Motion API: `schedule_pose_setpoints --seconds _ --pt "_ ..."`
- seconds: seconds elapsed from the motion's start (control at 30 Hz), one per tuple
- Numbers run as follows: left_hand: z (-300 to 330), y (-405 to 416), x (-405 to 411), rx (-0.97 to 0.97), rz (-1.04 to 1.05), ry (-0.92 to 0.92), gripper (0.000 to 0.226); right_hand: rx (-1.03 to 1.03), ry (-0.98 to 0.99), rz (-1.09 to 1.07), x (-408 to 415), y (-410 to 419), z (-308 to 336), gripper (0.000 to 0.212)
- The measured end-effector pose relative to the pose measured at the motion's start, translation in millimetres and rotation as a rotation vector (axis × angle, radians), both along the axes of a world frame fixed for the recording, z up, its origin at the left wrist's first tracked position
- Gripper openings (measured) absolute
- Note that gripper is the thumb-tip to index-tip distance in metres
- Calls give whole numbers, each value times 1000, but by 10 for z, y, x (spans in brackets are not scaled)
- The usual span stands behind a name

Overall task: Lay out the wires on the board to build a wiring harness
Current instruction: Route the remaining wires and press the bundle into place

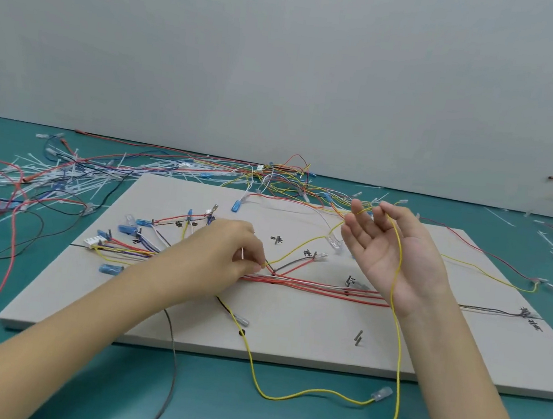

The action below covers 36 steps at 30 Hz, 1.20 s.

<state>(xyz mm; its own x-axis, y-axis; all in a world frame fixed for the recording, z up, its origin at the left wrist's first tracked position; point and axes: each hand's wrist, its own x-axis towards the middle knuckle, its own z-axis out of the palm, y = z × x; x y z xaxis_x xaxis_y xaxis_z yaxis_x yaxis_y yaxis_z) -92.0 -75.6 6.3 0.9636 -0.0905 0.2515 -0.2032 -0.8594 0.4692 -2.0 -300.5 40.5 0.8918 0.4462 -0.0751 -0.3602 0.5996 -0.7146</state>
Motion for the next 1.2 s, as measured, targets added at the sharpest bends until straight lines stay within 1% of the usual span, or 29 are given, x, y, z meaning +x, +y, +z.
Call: schedule_pose_setpoints --seconds 0.17,0.27,0.37,0.53,0.77,0.83,0.97,1.2 --pt "-128 -154 -27 76 -19 -60 16 -139 -93 -18 -5 48 -55 21" --pt "-155 -200 -42 112 6 -91 18 -158 -103 -47 -9 66 -66 18" --pt "-163 -235 -53 119 49 -128 18 -123 -68 -74 -9 68 -72 12" --pt "-156 -254 -70 126 83 -134 18 -109 -10 -94 4 67 -84 13" --pt "-136 -268 -110 291 31 -111 27 -119 85 -114 23 48 -99 15" --pt "-122 -256 -100 273 27 -110 26 -138 114 -130 27 48 -103 15" --pt "-103 -256 -98 142 52 -135 18 -144 179 -132 40 32 -110 15" --pt "-120 -291 -105 259 35 -131 21 -176 212 -72 69 16 -110 7"
